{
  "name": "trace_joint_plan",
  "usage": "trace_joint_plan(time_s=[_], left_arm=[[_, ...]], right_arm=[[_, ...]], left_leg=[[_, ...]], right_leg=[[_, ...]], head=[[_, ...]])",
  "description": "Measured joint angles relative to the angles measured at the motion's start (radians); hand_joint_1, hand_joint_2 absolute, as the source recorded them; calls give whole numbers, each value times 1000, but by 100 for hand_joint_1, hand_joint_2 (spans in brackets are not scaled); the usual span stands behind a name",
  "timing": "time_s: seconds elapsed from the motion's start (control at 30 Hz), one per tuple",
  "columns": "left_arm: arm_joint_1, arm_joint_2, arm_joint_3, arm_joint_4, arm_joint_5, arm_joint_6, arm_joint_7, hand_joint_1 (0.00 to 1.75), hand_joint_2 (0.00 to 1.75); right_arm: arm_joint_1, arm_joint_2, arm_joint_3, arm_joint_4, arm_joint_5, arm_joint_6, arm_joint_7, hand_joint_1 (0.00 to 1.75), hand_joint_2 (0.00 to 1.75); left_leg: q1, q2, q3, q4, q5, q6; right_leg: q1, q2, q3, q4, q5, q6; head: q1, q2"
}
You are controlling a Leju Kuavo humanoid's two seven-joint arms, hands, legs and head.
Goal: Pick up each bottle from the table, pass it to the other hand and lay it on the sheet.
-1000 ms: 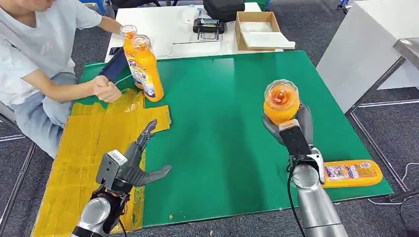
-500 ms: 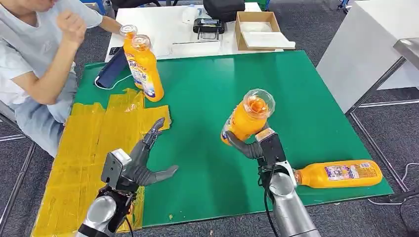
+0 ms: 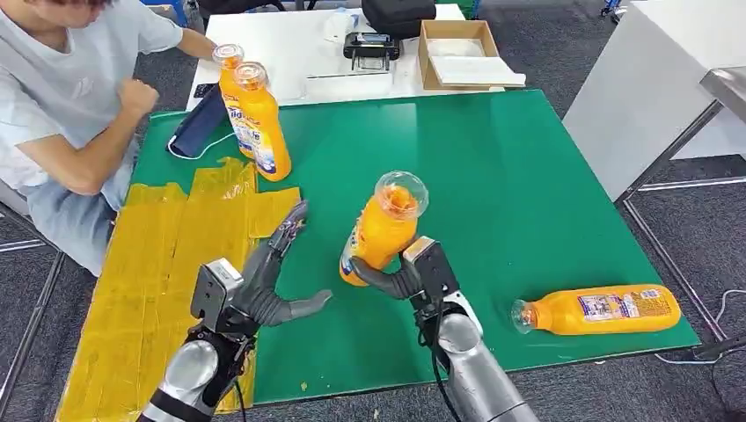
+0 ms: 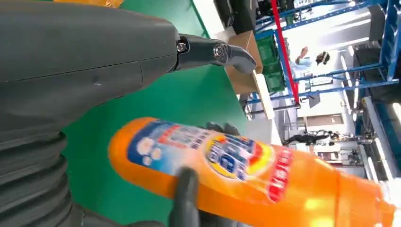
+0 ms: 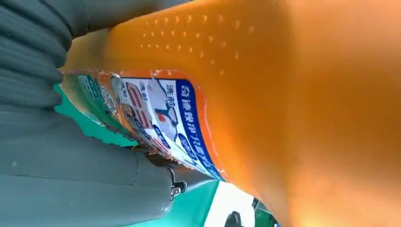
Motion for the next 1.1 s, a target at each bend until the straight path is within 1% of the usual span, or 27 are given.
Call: trace_joint_plan(time_s=[0.1, 0.33, 0.63, 1.1], left_arm=[[-10, -1, -13, 2, 2, 4, -1, 0, 175], [-37, -3, -46, 16, 4, 4, -7, 0, 175], [-57, -6, -79, 28, 9, -11, -11, 0, 175], [-81, -11, -95, 66, 22, -34, -7, 0, 175]], right_arm=[[-10, 10, 37, 38, -8, 0, 0, 175, 175], [-47, 18, 108, 124, -28, 58, 3, 175, 175], [-91, 27, 162, 228, -41, 111, 7, 175, 175], [-124, 40, 203, 293, -4, 84, 3, 175, 175]], left_leg=[[0, 0, 0, 0, 0, 0], [0, 0, 0, 0, 0, 0], [0, 0, 0, 0, 0, 0], [0, 0, 0, 0, 0, 0]], right_leg=[[0, 0, 0, 0, 0, 0], [0, 0, 0, 0, 0, 0], [0, 0, 0, 0, 0, 0], [0, 0, 0, 0, 0, 0]], head=[[0, 0], [0, 0], [0, 0], [0, 0]])
